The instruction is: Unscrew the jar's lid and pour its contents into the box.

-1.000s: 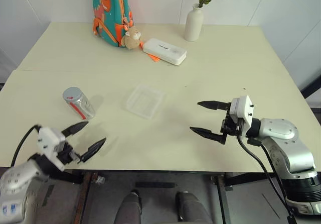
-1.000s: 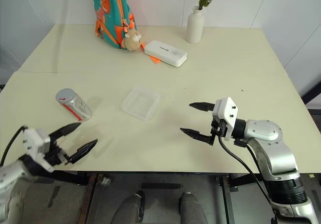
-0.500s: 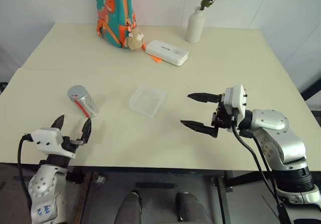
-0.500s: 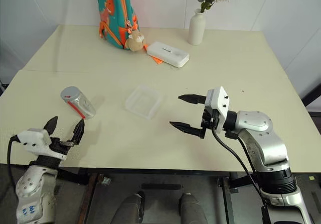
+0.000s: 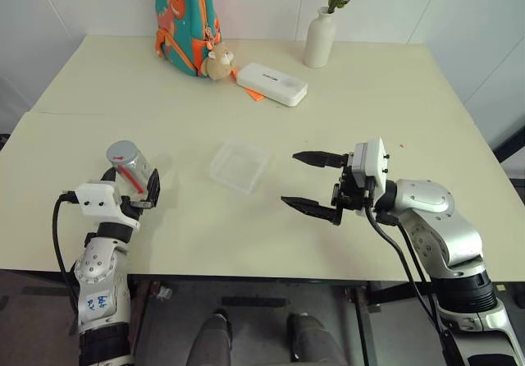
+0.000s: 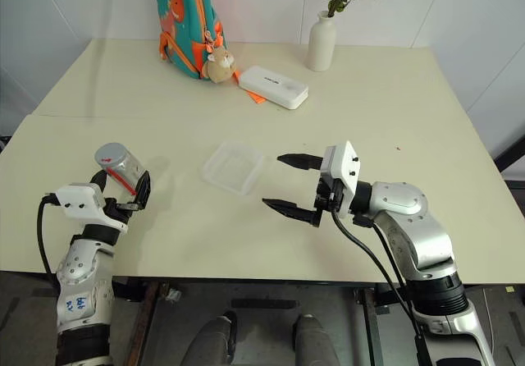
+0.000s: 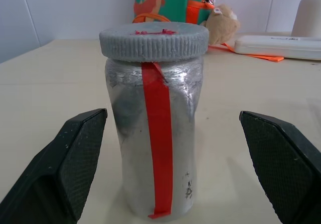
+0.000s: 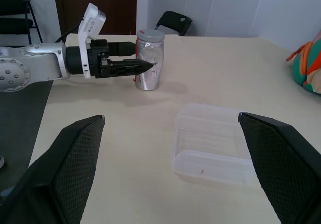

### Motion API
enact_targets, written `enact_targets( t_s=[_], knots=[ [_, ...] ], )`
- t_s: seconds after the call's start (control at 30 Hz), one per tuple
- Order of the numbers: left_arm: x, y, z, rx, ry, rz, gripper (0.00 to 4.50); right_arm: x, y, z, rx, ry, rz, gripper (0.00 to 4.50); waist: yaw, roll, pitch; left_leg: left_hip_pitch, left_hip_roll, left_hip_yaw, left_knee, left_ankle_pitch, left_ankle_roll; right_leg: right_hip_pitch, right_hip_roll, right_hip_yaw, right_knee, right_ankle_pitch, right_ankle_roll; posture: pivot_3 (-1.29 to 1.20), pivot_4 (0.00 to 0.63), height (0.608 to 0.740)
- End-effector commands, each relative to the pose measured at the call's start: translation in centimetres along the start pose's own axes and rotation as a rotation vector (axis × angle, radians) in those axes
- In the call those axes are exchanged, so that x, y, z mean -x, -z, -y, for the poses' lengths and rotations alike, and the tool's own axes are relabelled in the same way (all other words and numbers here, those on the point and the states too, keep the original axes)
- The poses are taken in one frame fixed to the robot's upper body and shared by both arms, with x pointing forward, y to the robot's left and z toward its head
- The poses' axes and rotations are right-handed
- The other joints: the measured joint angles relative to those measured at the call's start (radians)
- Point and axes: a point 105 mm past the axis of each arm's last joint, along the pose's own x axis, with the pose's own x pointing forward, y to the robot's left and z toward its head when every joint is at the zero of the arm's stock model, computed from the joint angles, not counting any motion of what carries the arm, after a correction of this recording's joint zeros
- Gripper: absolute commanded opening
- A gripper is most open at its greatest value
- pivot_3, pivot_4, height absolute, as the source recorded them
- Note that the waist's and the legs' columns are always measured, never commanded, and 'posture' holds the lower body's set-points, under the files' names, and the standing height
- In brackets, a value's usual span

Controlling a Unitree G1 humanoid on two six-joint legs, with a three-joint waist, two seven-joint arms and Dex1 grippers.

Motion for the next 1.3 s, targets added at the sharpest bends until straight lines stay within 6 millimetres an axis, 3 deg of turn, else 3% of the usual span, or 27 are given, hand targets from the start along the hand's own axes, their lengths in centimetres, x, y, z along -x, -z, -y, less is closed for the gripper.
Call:
enact_targets(
  t_s=[0.03, 0.43, 0.53, 0.73, 0.87, 1.0, 1.1, 1.2, 1.3],
  knots=[
    [-0.8, -0.9, -0.3, -0.033, 0.002, 0.042, 4.49, -0.6, -1.7, -0.2, 0.054, -0.013, 0.06, 4.5, 0.0, 0.0, 0.0, 0.0, 0.0, 0.0, 0.0, 0.0, 0.0, 0.0, 0.0, 0.0, 0.0, 0.0, 0.0, 0.0, 0.15, 0.74],
    [-3.0, -0.3, 0.3, -0.035, 0.05, 0.023, 4.49, -1.6, -2.2, -1.1, 0.062, -0.039, 0.109, 4.5, 0.0, 0.0, 0.0, 0.0, 0.0, 0.0, -0.001, 0.0, 0.0, 0.0, 0.0, 0.0, 0.0, 0.0, 0.0, 0.0, 0.15, 0.74],
    [-3.6, -0.5, 0.2, -0.036, 0.054, 0.028, 3.94, -1.4, -2.1, -1.1, 0.058, -0.031, 0.106, 4.5, 0.002, 0.0, 0.0, 0.0, 0.0, 0.0, -0.001, 0.0, 0.0, 0.0, 0.0, 0.0, 0.0, 0.0, 0.0, 0.0, 0.15, 0.74],
    [-3.8, -0.3, 0.4, -0.038, 0.064, 0.016, 2.09, -1.3, -1.9, -1.3, 0.048, -0.021, 0.103, 4.5, 0.0, 0.0, 0.0, 0.0, 0.0, 0.0, -0.001, 0.0, 0.0, 0.0, 0.0, 0.0, 0.0, 0.0, 0.001, 0.0, 0.15, 0.74],
    [-3.5, -1.6, 1.2, 0.002, 0.111, 0.058, 1.97, -1.2, -1.8, -1.2, 0.043, -0.01, 0.1, 4.5, 0.001, 0.0, 0.0, 0.0, 0.0, 0.0, -0.001, 0.0, 0.0, 0.0, 0.0, 0.0, 0.0, 0.0, 0.001, 0.0, 0.15, 0.74],
    [-3.1, -5.0, 3.8, 0.03, 0.305, 0.141, 1.97, -1.1, -1.9, -0.7, 0.037, 0.02, 0.095, 4.5, 0.001, 0.0, 0.0, 0.0, 0.0, 0.0, -0.001, 0.0, -0.001, 0.0, 0.0, 0.0, 0.0, 0.0, 0.001, 0.0, 0.15, 0.74],
    [-1.9, -7.4, 7.2, 0.034, 0.604, 0.15, 1.97, -1.6, -2.7, 0.2, 0.002, 0.067, 0.1, 4.5, 0.001, 0.0, 0.0, -0.001, 0.0, 0.0, -0.001, 0.0, -0.001, 0.0, 0.0, 0.0, 0.0, 0.0, 0.0, 0.0, 0.15, 0.74],
    [-0.3, -8.1, 9.7, 0.05, 0.872, 0.086, 1.97, -2.9, -4.0, 0.8, -0.057, 0.091, 0.112, 4.5, -0.008, 0.001, 0.0, 0.0, 0.0, 0.001, -0.002, 0.001, -0.001, -0.001, 0.0, 0.0, 0.0, 0.0, 0.0, 0.0, 0.15, 0.74],
    [0.2, -8.0, 11.1, 0.056, 1.011, 0.02, 1.97, -4.4, -5.3, 0.1, -0.106, 0.048, 0.14, 4.5, -0.009, 0.001, 0.0, 0.001, 0.001, 0.001, -0.003, 0.001, -0.001, -0.001, 0.0, 0.0, 0.0, -0.001, -0.002, 0.0, 0.15, 0.74]
  ],
)
